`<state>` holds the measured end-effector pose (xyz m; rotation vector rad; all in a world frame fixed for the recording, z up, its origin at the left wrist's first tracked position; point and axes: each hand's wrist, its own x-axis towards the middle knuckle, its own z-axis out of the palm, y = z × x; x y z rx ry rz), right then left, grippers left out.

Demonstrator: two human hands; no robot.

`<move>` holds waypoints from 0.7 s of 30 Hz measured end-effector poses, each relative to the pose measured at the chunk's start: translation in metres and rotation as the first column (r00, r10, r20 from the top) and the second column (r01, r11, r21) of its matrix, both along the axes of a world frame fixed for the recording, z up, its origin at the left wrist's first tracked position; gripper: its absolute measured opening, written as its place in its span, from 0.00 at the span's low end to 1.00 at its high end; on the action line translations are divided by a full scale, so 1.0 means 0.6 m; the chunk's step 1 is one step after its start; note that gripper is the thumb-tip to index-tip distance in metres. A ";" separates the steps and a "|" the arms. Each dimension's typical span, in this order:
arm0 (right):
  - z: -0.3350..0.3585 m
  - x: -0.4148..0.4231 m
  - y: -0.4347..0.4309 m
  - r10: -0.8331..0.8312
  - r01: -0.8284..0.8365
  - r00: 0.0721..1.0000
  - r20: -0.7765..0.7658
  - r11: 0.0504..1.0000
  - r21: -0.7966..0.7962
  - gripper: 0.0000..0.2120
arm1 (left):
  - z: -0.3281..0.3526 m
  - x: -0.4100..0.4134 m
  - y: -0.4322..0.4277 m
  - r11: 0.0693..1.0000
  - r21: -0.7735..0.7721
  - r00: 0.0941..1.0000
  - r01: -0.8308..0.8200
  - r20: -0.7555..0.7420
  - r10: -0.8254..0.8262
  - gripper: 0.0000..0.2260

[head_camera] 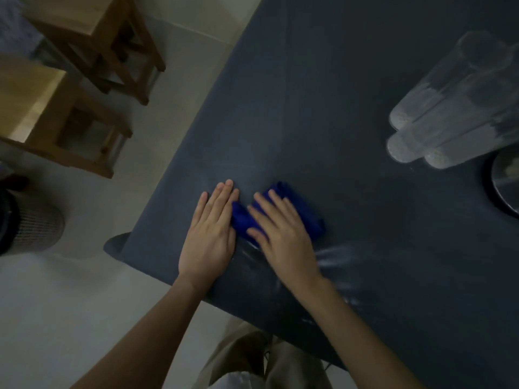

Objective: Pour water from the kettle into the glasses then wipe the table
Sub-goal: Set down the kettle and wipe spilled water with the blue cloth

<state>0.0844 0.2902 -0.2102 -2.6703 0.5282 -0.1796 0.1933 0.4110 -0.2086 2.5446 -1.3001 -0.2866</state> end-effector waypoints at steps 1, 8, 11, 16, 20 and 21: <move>-0.001 -0.020 0.017 0.012 -0.012 1.000 -0.010 1.000 -0.004 0.20 | 0.000 0.000 0.000 1.000 -0.007 1.000 0.001 -0.011 -0.001 0.25; -0.013 -0.103 0.065 0.144 -0.145 0.989 -0.019 0.987 -0.070 0.19 | -0.007 -0.003 0.000 1.000 -0.030 0.999 0.007 0.033 -0.006 0.23; -0.016 -0.158 0.055 0.244 -0.244 0.970 -0.010 0.966 -0.084 0.18 | -0.005 -0.006 0.001 0.999 -0.045 0.999 0.006 0.032 -0.004 0.23; -0.021 -0.316 -0.032 0.099 -0.114 0.992 -0.076 0.967 -0.228 0.20 | -0.010 -0.005 0.003 0.998 -0.062 0.999 0.015 0.048 -0.012 0.23; 0.012 -0.443 -0.119 -0.363 0.319 0.907 -0.214 0.924 -0.211 0.23 | -0.012 -0.005 -0.001 0.998 -0.059 0.999 0.010 0.051 -0.007 0.23; 0.020 -0.460 -0.132 -0.473 0.440 0.849 -0.234 0.879 -0.183 0.25 | -0.012 -0.005 -0.002 0.998 -0.057 0.999 0.010 0.053 -0.007 0.24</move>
